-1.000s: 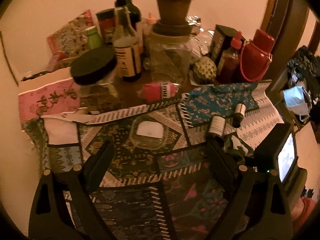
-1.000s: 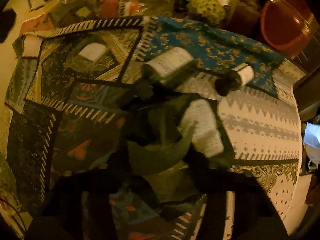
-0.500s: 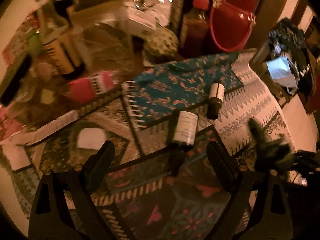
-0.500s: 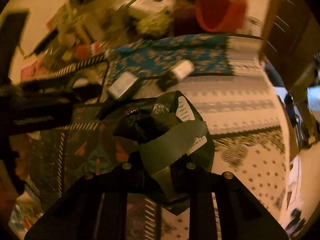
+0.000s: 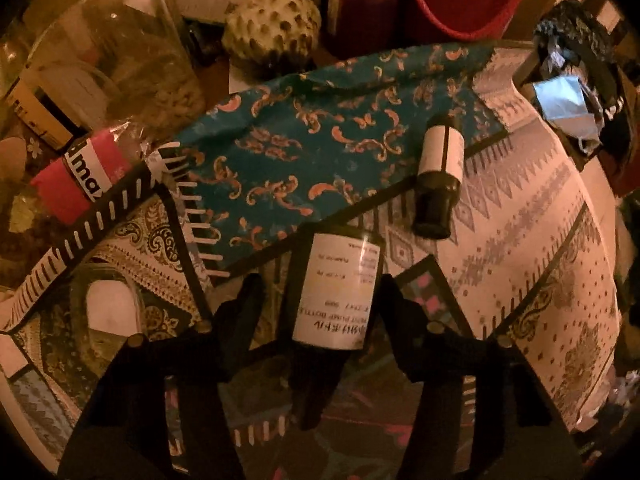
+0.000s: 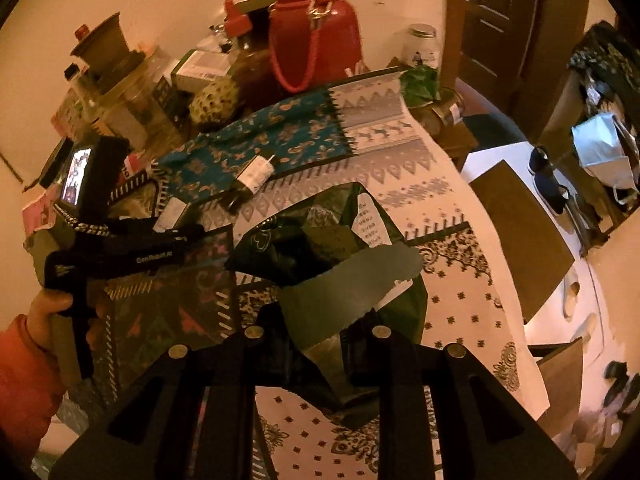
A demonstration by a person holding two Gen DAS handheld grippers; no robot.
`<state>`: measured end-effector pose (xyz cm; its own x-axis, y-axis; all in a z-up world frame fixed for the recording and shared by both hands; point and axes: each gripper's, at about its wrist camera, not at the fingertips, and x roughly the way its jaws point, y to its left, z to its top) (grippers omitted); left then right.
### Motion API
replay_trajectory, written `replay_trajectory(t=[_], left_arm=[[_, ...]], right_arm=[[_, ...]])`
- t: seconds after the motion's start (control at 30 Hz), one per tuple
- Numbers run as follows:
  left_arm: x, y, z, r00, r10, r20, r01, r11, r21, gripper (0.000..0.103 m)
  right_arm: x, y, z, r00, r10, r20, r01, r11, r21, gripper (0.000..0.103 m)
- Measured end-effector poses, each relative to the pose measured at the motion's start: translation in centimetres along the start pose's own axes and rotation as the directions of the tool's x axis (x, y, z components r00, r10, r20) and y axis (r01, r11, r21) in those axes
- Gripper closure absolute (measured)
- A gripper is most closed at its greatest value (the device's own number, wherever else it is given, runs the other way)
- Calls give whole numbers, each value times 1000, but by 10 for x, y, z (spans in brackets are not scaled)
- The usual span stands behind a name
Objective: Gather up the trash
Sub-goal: 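Grasp the dark green plastic bag with the right tool while the left tool grasps the green pump bottle, then lift the green pump bottle and plastic bag up off the table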
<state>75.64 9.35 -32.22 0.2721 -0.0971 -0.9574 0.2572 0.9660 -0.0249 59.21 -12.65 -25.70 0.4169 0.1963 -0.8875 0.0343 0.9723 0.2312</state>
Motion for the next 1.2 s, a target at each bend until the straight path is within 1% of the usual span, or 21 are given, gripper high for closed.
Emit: replay_trajectory(t=[0.07, 0.17, 0.23, 0.37, 0.43, 0.6, 0.7, 0.77, 0.8, 0.87, 0.9, 0.97, 1.07, 1.1, 1.2], left_arm=[[-2, 0, 0, 1000, 13, 12, -13, 1000, -4, 61], [-3, -4, 3, 1000, 27, 10, -27, 1000, -5, 62], [-11, -9, 0, 999, 40, 22, -40, 999, -6, 62], [-47, -16, -10, 996, 22, 84, -20, 999, -36, 62], [-69, -20, -15, 992, 14, 126, -7, 998, -56, 62], [-118, -40, -38, 977, 34, 211, -11, 994, -111, 62], [-149, -61, -54, 961, 42, 274, -3, 990, -143, 62], [-172, -74, -64, 947, 52, 318, 0, 987, -163, 62], [-185, -83, -72, 937, 59, 345, 3, 984, -177, 62], [-200, -95, -82, 922, 74, 379, 4, 979, -201, 62], [-212, -104, -90, 912, 87, 401, 3, 976, -220, 62], [-227, -115, -100, 897, 106, 428, 1, 970, -243, 62], [-253, -131, -118, 871, 134, 473, -1, 962, -272, 62], [-265, -138, -125, 858, 151, 492, -8, 960, -281, 62], [-290, -152, -143, 829, 183, 528, -22, 955, -297, 62]], right_arm=[[-4, -4, -1, 1000, 1, 6, -1, 1000, 5, 86], [-10, -8, -2, 1000, 9, 15, -9, 1000, 4, 86], [-17, -11, -2, 999, 22, 27, -22, 1000, 0, 86], [-33, -15, -1, 997, 44, 57, -42, 999, -21, 86], [-43, -18, -2, 995, 58, 76, -56, 998, -36, 86], [-64, -31, -6, 991, 85, 100, -78, 994, -74, 86], [-83, -41, -11, 987, 107, 124, -94, 990, -107, 86], [-96, -47, -14, 982, 125, 143, -107, 985, -132, 86], [-102, -49, -16, 979, 134, 152, -112, 983, -146, 86], [-113, -53, -19, 974, 150, 169, -120, 977, -175, 86], [-121, -56, -21, 970, 161, 180, -125, 972, -197, 86], [-131, -60, -23, 964, 180, 194, -134, 965, -225, 86], [-148, -65, -26, 954, 208, 216, -148, 953, -266, 86], [-155, -67, -26, 949, 223, 224, -157, 947, -279, 86], [-172, -67, -25, 934, 261, 246, -180, 935, -307, 86]])
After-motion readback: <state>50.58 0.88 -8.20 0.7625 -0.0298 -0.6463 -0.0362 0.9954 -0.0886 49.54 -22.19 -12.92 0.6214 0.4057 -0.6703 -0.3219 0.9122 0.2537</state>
